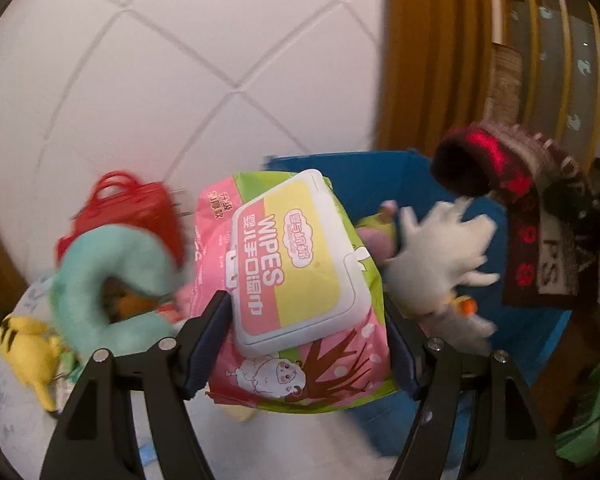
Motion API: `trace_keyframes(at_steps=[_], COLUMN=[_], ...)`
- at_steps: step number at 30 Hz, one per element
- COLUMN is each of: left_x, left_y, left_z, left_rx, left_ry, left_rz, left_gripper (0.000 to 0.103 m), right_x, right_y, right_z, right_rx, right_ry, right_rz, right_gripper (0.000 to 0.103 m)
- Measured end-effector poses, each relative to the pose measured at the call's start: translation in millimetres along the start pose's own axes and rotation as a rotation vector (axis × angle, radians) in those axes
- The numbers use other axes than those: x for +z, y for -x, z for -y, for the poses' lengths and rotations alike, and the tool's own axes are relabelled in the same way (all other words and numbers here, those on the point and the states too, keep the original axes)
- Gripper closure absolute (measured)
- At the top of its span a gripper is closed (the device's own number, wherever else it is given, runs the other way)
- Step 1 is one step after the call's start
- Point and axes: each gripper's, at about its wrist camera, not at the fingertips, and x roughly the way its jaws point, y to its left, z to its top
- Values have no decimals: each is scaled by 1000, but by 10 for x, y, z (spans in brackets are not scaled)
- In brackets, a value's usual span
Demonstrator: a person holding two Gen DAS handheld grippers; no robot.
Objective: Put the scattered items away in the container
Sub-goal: 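Carry the WIPES pack and beanie into the blue crate and open both tools, then withdraw both tools from the crate back over the table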
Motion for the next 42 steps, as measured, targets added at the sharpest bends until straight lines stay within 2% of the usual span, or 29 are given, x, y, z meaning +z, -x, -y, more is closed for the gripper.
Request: trace_keyframes(at_steps=[5, 11, 15, 19, 20, 22, 23, 24, 25, 27, 30, 42], left_x=[301, 230, 153, 126, 133, 161, 163, 158, 154, 128, 67, -208], left_y=[-348, -631, -791, -845, -816, -778, -752, -730, -710, -697, -648, -320], left_z=[694, 1199, 1388, 1468, 1494, 1506, 1505, 1510, 1515, 1513, 1491, 1419], left_rx=[-9, -10, -11, 12, 38, 44, 44, 51, 58, 62, 61, 74], left_ry=[-7, -35, -33, -40, -52, -55, -53, -60, -66, -71, -72, -86], left_rz=[-83, -172, -214, -209, -188, -170, -164, -159, -154, -154, -162, -136], left_gripper=[32, 32, 31, 29, 27, 15, 14, 13, 13, 13, 13, 13], right_x=[129, 24, -123, -235, -238, -247, -246, -244, -242, -245, -255, -380], right_y=[-175, -335, -411, -436, -458, -471, -469, -465, -462, -434, -369, -96], right_z=[819, 1503, 1723, 1821, 1855, 1860, 1862, 1863, 1865, 1845, 1791, 1619], right_rx=[-58, -73, -55, -45, -45, -44, -43, -42, -41, -50, -48, -6], right_ry=[36, 10, -17, -22, -22, -17, -17, -17, -17, -4, 14, 38], right_rz=[-58, -113, -145, -168, -172, -173, -171, -168, -166, -155, -142, -121], right_gripper=[83, 83, 83, 82, 80, 67, 61, 44, 21, 3, 0, 0])
